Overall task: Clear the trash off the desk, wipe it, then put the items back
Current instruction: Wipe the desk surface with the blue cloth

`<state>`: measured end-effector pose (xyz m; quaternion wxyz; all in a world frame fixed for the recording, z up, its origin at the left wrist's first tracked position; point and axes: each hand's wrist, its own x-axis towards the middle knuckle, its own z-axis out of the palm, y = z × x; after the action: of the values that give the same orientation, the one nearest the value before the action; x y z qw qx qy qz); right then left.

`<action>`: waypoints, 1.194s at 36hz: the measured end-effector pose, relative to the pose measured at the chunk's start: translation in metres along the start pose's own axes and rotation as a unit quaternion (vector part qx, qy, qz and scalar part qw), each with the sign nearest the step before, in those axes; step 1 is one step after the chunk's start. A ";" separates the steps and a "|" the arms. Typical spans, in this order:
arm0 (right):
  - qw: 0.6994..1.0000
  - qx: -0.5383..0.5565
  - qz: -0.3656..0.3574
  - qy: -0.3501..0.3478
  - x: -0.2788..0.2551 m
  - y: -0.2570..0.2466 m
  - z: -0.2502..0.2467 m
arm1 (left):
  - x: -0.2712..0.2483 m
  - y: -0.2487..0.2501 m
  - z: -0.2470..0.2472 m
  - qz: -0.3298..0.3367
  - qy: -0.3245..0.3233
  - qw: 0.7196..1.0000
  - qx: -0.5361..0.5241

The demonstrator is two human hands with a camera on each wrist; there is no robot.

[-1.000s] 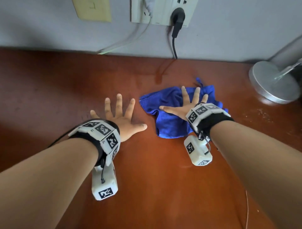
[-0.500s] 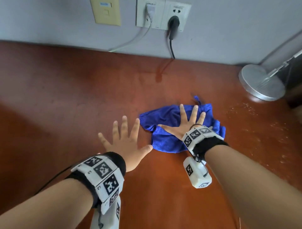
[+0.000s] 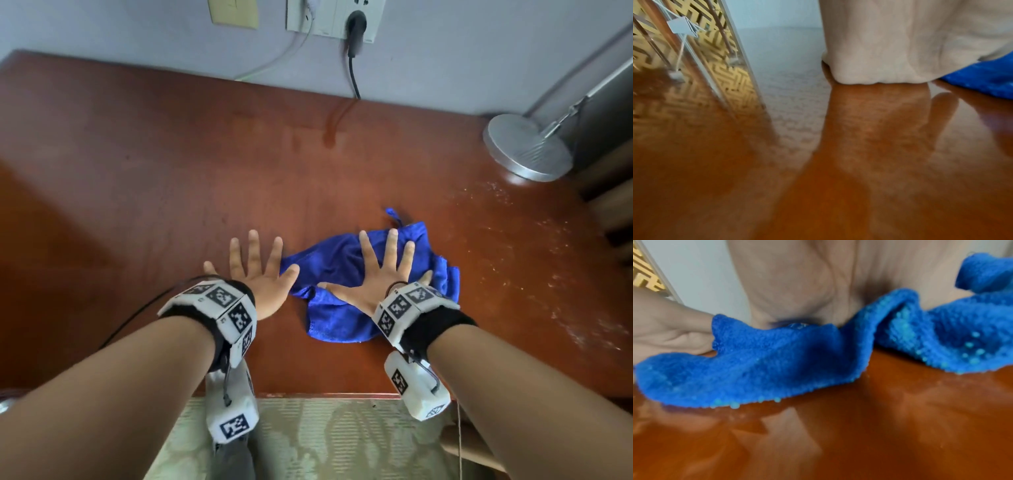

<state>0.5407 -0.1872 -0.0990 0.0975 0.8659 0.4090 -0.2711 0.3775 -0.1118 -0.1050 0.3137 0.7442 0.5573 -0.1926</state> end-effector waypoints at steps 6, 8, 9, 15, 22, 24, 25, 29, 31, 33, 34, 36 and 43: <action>0.999 -0.011 -0.031 -0.013 -0.024 0.011 0.017 | 0.001 -0.003 0.001 0.001 -0.016 0.998 -0.067; 0.999 -0.019 -0.047 0.000 -0.028 0.015 0.023 | 0.001 -0.003 0.000 0.001 -0.015 0.998 -0.065; 0.998 -0.025 -0.056 0.005 -0.030 0.017 0.026 | -0.001 -0.002 0.000 -0.001 -0.009 0.999 -0.041; 0.992 -0.050 -0.110 0.021 -0.046 0.031 0.043 | -0.002 -0.001 -0.001 0.001 -0.010 1.000 0.020; 0.984 -0.069 -0.164 0.017 -0.069 0.044 0.052 | 0.000 -0.004 -0.001 0.009 -0.011 0.999 0.041; 0.983 -0.062 -0.172 0.012 -0.074 0.045 0.048 | -0.003 -0.003 -0.002 0.013 -0.010 0.999 0.047; 0.984 -0.042 -0.172 0.019 -0.075 0.044 0.046 | -0.003 -0.002 -0.003 0.014 -0.010 0.999 0.047; 0.982 0.069 -0.084 0.152 -0.068 0.032 0.043 | -0.004 -0.002 -0.004 0.016 -0.012 0.998 0.052; 0.980 0.092 0.000 0.175 -0.057 0.024 0.045 | -0.005 -0.002 -0.004 0.018 -0.018 0.998 0.060; 0.982 0.097 0.054 0.152 -0.047 0.014 0.049 | -0.006 -0.001 -0.005 0.016 -0.020 0.998 0.062; 0.983 0.091 0.066 0.147 -0.044 0.009 0.052 | -0.007 -0.001 -0.005 0.016 -0.019 0.998 0.063; 0.983 0.080 0.068 0.150 -0.042 0.002 0.056 | -0.007 0.000 -0.006 0.014 -0.018 0.998 0.061; 0.985 0.040 -0.025 0.166 -0.047 -0.011 0.070 | -0.001 0.000 -0.003 0.010 -0.014 0.998 0.054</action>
<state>0.4804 -0.2388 -0.1310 -0.0129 0.8917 0.4295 -0.1421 0.3770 -0.1105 -0.1015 0.2833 0.7626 0.5342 -0.2297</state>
